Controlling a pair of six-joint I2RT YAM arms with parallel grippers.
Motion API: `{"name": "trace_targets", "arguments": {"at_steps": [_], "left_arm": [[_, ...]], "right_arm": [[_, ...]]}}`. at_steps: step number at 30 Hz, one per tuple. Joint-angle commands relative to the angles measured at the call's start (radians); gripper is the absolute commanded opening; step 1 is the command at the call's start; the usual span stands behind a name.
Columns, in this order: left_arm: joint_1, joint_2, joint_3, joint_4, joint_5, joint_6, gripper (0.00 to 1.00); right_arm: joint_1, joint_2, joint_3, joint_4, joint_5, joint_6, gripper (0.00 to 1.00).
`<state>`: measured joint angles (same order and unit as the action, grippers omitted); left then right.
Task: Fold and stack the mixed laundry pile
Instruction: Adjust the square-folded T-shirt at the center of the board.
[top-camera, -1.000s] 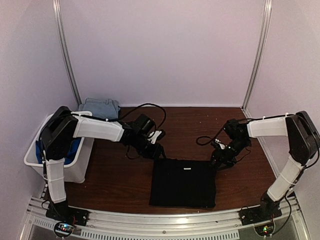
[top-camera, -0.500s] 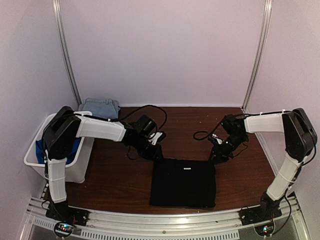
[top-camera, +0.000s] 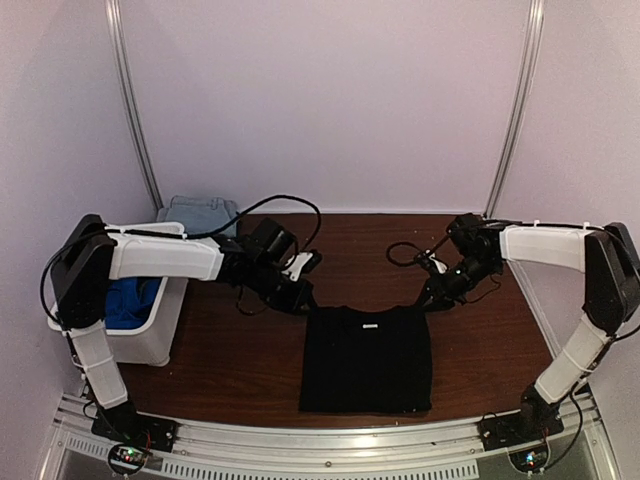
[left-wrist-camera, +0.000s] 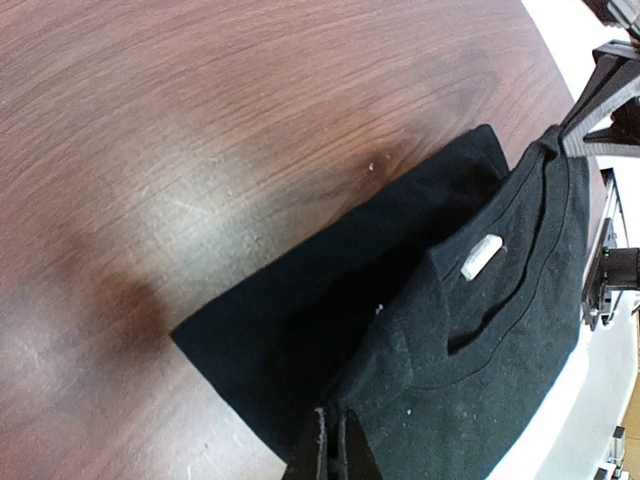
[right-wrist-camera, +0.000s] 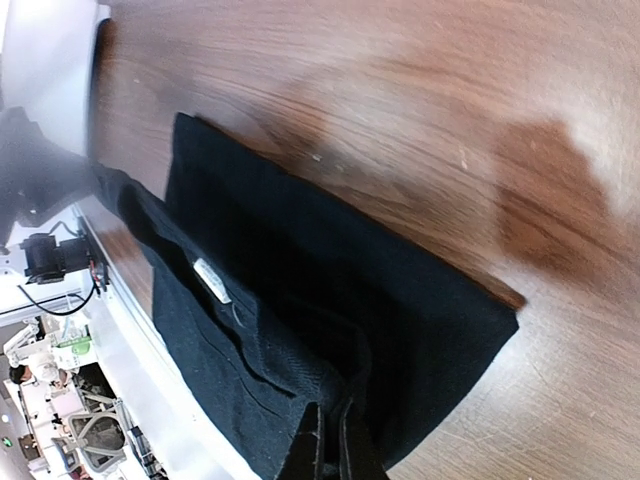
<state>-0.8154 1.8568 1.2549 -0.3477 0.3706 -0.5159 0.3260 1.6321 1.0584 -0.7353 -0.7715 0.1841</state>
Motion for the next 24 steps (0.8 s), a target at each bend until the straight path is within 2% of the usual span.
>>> {"name": "trace_targets", "arguments": {"at_steps": [1, 9, 14, 24], "left_arm": [[-0.005, -0.053, -0.051, 0.012, -0.026, -0.016, 0.00], [0.004, 0.047, -0.029, 0.038, -0.111, -0.036, 0.00], [0.012, 0.110, 0.001, 0.036, -0.169, -0.050, 0.00], [0.010, -0.052, -0.058, 0.020, -0.131, 0.007, 0.00]], "right_arm": [[0.004, -0.037, 0.003, 0.090, -0.041, -0.009, 0.00], [0.005, 0.084, -0.016, 0.212, 0.035, -0.015, 0.00], [0.006, 0.167, 0.030, 0.238, 0.072, 0.018, 0.00], [0.025, 0.054, 0.096, 0.124, 0.048, -0.001, 0.00]]}}
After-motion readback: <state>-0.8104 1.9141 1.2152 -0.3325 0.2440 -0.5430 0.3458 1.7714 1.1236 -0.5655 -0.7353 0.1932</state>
